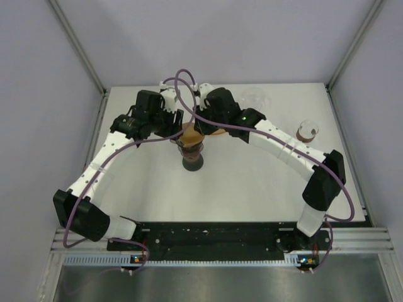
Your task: Place the coffee filter in the dripper
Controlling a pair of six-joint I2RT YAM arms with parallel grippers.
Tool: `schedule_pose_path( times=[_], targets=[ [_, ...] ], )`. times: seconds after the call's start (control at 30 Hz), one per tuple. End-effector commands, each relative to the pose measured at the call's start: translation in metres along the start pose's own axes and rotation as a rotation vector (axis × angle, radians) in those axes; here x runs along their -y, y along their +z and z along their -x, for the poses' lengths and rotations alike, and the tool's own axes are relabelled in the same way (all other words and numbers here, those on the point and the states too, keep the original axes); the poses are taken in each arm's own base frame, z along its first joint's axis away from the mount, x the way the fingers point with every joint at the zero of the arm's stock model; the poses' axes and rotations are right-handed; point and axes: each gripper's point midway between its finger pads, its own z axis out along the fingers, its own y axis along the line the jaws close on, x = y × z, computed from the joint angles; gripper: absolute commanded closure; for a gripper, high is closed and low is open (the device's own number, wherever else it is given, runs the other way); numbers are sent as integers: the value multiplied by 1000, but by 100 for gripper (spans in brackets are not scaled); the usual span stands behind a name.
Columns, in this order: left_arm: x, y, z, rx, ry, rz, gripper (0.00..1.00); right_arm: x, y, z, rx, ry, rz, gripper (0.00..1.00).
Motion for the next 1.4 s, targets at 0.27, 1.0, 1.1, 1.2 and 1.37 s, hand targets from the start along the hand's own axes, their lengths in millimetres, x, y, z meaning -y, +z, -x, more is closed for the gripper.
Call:
schedule_pose_path(
  times=[0.27,1.0,1.1,1.2,1.37],
  targets=[
    [2,-23,34,112,-23,-53,34,-24,-59,68,234,-292,146,45],
    [-1,-15,30,96,-147,-122,36,-93,-53,-2,213,-980,557,36],
    [-2,-11,26,84,-152,-123,39,-91,-42,-14,146,-991,566,40],
    [-7,-7,24,79,-149,-98,41,-86,-33,-19,116,-994,550,42],
    [-4,2,16,51,-157,-123,53,-84,-19,-28,85,-992,557,51]
  ],
)
